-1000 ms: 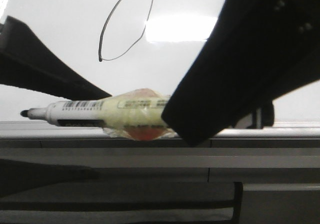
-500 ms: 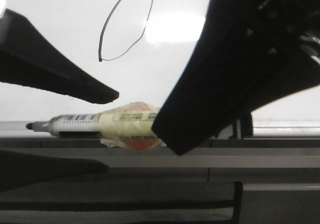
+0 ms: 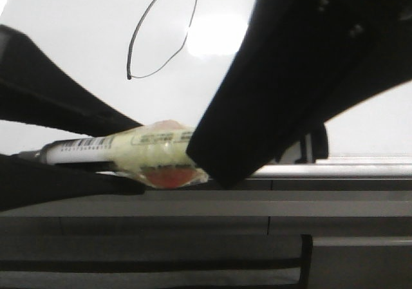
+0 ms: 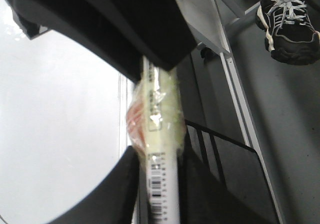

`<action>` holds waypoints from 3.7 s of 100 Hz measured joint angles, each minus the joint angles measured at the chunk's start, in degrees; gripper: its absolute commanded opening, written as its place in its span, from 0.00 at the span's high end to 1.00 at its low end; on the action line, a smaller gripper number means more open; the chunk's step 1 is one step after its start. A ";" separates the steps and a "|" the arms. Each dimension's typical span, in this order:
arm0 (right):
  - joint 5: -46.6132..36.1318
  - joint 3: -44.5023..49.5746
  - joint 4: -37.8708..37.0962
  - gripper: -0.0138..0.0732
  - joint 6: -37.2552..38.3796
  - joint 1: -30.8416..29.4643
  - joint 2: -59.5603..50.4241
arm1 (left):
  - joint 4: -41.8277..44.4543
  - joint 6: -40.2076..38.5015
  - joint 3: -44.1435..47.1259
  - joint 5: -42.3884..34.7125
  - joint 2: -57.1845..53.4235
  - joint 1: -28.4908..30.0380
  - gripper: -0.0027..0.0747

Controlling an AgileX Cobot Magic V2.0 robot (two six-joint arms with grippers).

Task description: Write number 0 on whiteboard

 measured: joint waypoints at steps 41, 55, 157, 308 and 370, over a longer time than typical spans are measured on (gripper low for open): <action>0.00 -0.20 -2.45 0.92 2.88 0.19 0.00 | 0.00 0.00 0.00 0.32 0.00 0.00 0.86; 0.00 -0.20 -2.58 0.92 3.12 0.19 0.00 | -0.43 -0.13 0.00 0.42 0.00 0.00 0.99; -12.00 -7.49 -5.21 0.08 3.30 0.06 -5.63 | -43.14 -1.05 -8.23 6.99 0.07 18.95 0.99; -12.30 -2.36 -5.98 0.08 3.43 0.06 -11.99 | -91.29 -1.52 1.80 -27.70 12.15 9.80 0.99; -13.82 -2.31 -5.98 0.08 3.52 0.06 -11.99 | -91.47 -6.01 3.77 -39.32 18.41 5.21 0.99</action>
